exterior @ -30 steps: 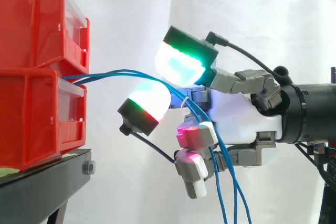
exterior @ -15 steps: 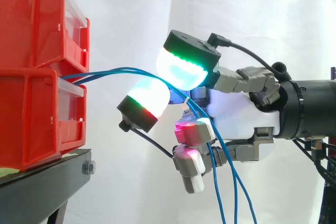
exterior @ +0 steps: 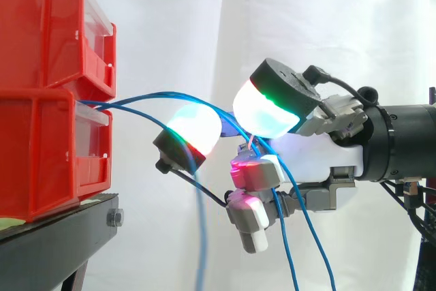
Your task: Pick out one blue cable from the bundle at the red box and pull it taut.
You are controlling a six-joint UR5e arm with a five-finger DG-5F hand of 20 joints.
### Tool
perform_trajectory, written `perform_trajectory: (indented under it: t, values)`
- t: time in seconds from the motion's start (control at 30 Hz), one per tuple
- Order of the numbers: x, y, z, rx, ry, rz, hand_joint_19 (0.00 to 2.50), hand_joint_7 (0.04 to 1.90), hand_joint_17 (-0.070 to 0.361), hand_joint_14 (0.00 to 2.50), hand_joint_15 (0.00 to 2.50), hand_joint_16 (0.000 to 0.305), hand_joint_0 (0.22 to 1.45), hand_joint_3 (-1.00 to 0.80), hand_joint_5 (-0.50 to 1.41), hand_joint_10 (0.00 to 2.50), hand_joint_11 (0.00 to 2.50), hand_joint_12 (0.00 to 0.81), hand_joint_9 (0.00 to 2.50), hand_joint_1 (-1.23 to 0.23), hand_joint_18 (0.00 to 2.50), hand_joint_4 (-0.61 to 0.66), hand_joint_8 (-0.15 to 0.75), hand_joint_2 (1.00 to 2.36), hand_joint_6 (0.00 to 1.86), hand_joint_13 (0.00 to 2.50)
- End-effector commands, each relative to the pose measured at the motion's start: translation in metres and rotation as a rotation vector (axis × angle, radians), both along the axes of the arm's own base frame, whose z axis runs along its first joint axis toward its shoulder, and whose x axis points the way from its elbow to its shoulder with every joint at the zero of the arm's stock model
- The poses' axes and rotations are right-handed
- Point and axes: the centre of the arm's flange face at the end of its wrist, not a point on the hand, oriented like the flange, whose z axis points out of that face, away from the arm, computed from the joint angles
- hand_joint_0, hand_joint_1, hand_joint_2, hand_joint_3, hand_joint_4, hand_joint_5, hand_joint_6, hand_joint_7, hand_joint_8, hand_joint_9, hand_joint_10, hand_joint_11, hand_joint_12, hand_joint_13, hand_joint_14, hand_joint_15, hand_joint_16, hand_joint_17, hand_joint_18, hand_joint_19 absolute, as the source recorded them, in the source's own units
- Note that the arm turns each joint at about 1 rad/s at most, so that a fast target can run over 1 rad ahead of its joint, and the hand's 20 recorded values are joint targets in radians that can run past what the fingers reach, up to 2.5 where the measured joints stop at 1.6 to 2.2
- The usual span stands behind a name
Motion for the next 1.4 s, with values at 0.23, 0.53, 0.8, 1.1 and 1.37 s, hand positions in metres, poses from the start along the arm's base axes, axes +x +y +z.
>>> perform_trajectory:
  t: [0.23, 0.53, 0.8, 1.1, 1.37]
  values:
    - [0.0003, -0.0006, 0.0014, 0.002, -0.002, -0.001, 0.7, 0.97, 0.108, 0.02, 0.68, 0.048, 0.58, -0.5, -0.06, 0.03, 0.76, 0.353, 1.32, -0.44, 0.93, -0.03, 0.271, 1.0, 0.75, 1.12]
    - [0.0007, 0.0006, 0.0022, 0.0, -0.004, 0.001, 0.71, 1.02, 0.115, 0.02, 0.69, 0.051, 0.58, -0.28, -0.07, 0.03, 0.79, 0.377, 1.29, -0.5, 0.92, -0.01, 0.307, 1.02, 0.76, 1.11]
    - [0.0009, -0.0006, 0.0029, -0.001, -0.006, -0.001, 0.66, 0.85, 0.132, 0.02, 0.68, 0.059, 0.56, -0.19, -0.12, 0.03, 0.82, 0.41, 1.26, -0.64, 0.98, 0.06, 0.336, 1.02, 0.87, 1.12]
    - [0.0001, -0.0018, 0.0023, -0.017, -0.001, -0.002, 0.67, 0.92, 0.116, 0.03, 0.69, 0.051, 0.62, -0.32, -0.14, 0.03, 0.88, 0.371, 1.2, -0.79, 0.91, 0.04, 0.308, 1.02, 0.9, 1.05]
    - [-0.0023, -0.0067, 0.0042, -0.036, 0.02, -0.007, 0.63, 0.96, 0.107, 0.03, 0.69, 0.047, 0.72, -0.5, -0.12, 0.03, 0.93, 0.349, 1.32, -0.9, 0.95, -0.16, 0.299, 1.0, 0.95, 1.08]
